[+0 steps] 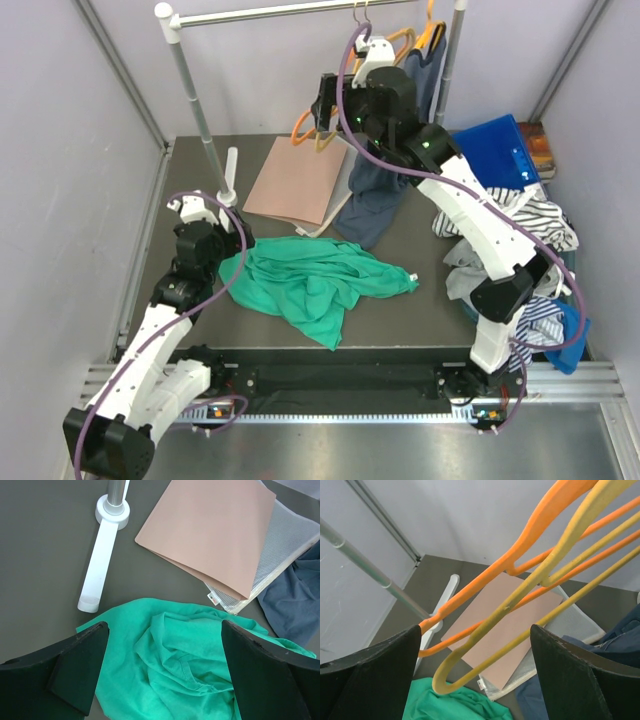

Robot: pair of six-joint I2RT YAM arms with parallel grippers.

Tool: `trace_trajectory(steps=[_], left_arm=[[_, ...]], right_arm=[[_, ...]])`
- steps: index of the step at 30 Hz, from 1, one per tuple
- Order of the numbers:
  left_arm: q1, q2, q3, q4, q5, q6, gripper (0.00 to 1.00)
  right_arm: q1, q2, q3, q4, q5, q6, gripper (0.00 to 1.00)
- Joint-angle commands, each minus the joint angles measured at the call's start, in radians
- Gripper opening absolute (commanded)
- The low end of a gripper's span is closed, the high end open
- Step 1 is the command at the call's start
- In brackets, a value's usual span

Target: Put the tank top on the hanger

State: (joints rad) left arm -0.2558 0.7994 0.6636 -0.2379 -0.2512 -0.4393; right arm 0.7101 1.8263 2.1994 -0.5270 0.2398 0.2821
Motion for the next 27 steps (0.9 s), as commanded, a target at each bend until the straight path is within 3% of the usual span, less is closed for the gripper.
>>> trace_trajectory(steps=[1,8,22,27], left_arm=[[0.000,-0.028,-0.007,0.054,0.006,-0.001,0.99],[0.000,-0.055,-0.010,0.055,-0.003,-0.001,0.99],[0.000,-0.078,-0.018,0.057,0.001,-0.004,0.99],[0.000,-0.083,-0.022,0.066,0.003,-0.006,0.99]], right_arm=[[-0.009,-0.041,0.025,0.022,0.050,0.026,0.88],[-0.021,0.004,0.066,-0.021,0.122,0.031,0.78],[-0.027,0.077,0.128,-0.022,0.101,0.046,0.74],[-0.027,0.085,0.117,-0.022,0.092,0.052,0.63]])
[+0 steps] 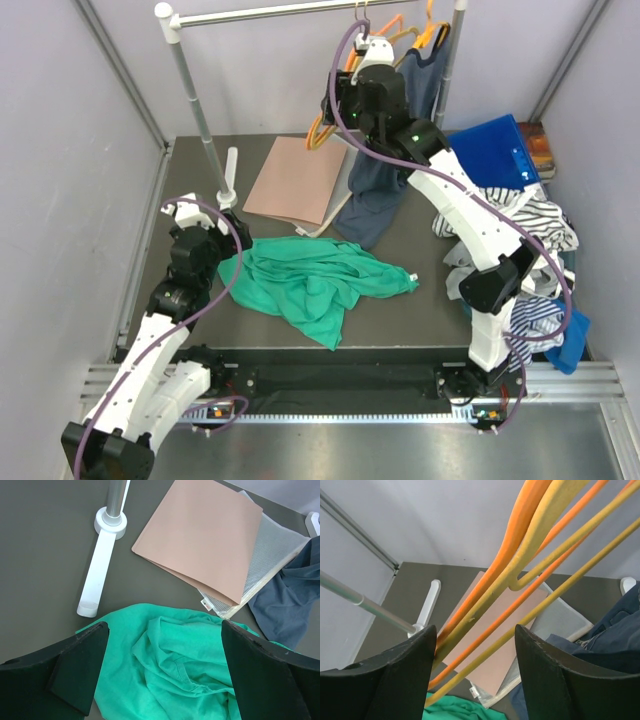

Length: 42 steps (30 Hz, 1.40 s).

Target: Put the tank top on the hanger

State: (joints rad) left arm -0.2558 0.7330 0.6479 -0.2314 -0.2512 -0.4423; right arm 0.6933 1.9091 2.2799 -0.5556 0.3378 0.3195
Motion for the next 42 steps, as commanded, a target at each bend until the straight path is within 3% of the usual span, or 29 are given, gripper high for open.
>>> trace_trajectory(steps=[1,22,34,42], left_arm=[[0.000,-0.018,-0.007,0.061,0.006,-0.003,0.99],[0.000,-0.029,-0.014,0.063,0.001,-0.006,0.99],[0.000,-0.037,-0.016,0.061,-0.007,-0.006,0.99],[0.000,-0.026,-0.014,0.056,-0.010,-0.006,0.99]], right_arm=[[-0.011,0.004,0.036,0.011,-0.014,0.016,0.61],[0.018,-0.142,-0.112,0.051,-0.034,0.016,0.09],[0.023,-0.216,-0.152,0.083,-0.014,-0.002,0.00],[0.031,-0.205,-0.004,0.037,0.058,-0.082,0.00]])
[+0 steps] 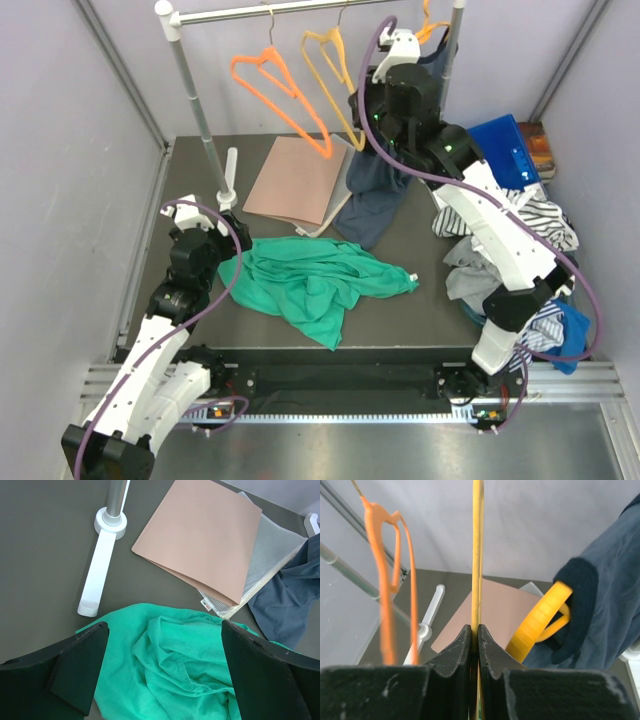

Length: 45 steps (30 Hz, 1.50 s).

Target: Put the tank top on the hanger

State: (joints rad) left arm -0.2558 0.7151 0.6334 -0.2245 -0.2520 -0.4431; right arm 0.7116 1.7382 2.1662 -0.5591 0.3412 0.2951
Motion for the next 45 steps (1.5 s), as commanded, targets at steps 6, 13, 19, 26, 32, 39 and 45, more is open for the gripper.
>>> trace_trajectory(steps=[6,13,19,26,32,39,45], left_arm=[[0.000,-0.008,0.003,0.048,-0.010,-0.005,0.99],[0.000,-0.014,0.008,0.039,-0.012,-0.005,0.99],[0.000,-0.022,0.009,0.036,-0.020,-0.006,0.99],[0.000,-0.009,0.008,0.040,-0.007,-0.005,0.99],[-0.002,-0.009,0.006,0.040,-0.004,-0.003,0.99],[-0.002,-0.008,0.005,0.042,0.016,0.011,0.99],[-0.002,0.010,0.003,0.037,0.023,0.009,0.99]], right_arm=[[0.028,-0.062,0.129,0.087,0.071,-0.120,0.00],[0.028,-0.051,0.126,0.076,0.059,-0.134,0.00],[0.041,-0.028,0.083,0.082,0.005,-0.116,0.00],[0.106,-0.051,0.056,0.237,0.085,-0.198,0.00],[0.160,-0.091,0.058,0.307,0.162,-0.266,0.00],[0.210,-0.166,-0.003,0.225,0.206,-0.289,0.00],[0.272,-0.325,-0.161,0.122,0.197,-0.283,0.00]])
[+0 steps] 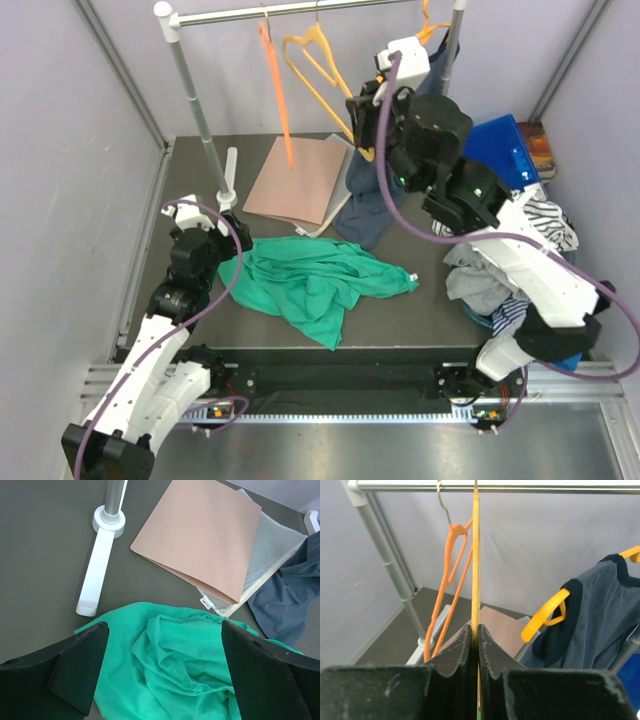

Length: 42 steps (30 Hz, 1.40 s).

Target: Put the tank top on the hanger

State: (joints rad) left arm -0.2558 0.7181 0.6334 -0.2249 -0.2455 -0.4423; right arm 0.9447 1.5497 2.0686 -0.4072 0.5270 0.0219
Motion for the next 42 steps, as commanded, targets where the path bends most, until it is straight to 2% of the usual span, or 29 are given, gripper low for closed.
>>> trace_trajectory(steps=[1,5,9,15,21,24,28,31,36,42], left_arm=[[-0.002,0.007,0.003,0.038,0.018,0.005,0.99],[-0.002,0.009,0.002,0.035,0.018,0.005,0.99],[-0.003,0.012,0.005,0.038,0.026,0.007,0.99],[-0.010,0.026,-0.014,0.053,0.014,0.017,0.99],[-0.054,0.075,-0.037,0.097,0.023,0.037,0.94],[-0.144,0.104,-0.057,0.120,-0.008,0.036,0.92],[-0.342,0.129,-0.115,0.188,-0.058,0.002,0.91],[-0.457,0.164,-0.158,0.307,-0.069,-0.024,0.88],[-0.632,0.335,-0.150,0.487,-0.090,-0.019,0.82],[-0.669,0.497,-0.087,0.581,-0.040,-0.033,0.72]], right_arm=[[0.046,-0.160,-0.085,-0.047,0.005,0.001,0.00],[0.057,-0.295,-0.203,-0.087,-0.082,0.023,0.00],[0.062,-0.364,-0.277,-0.136,-0.153,0.027,0.00],[0.066,-0.494,-0.372,-0.200,-0.159,0.024,0.00],[0.066,-0.565,-0.384,-0.359,-0.150,0.019,0.00],[0.066,-0.594,-0.403,-0.438,-0.102,0.033,0.00],[0.066,-0.634,-0.439,-0.512,-0.090,0.062,0.00],[0.066,-0.666,-0.472,-0.548,-0.088,0.093,0.00],[0.066,-0.715,-0.505,-0.585,-0.064,0.134,0.00],[0.065,-0.763,-0.547,-0.578,-0.041,0.154,0.00]])
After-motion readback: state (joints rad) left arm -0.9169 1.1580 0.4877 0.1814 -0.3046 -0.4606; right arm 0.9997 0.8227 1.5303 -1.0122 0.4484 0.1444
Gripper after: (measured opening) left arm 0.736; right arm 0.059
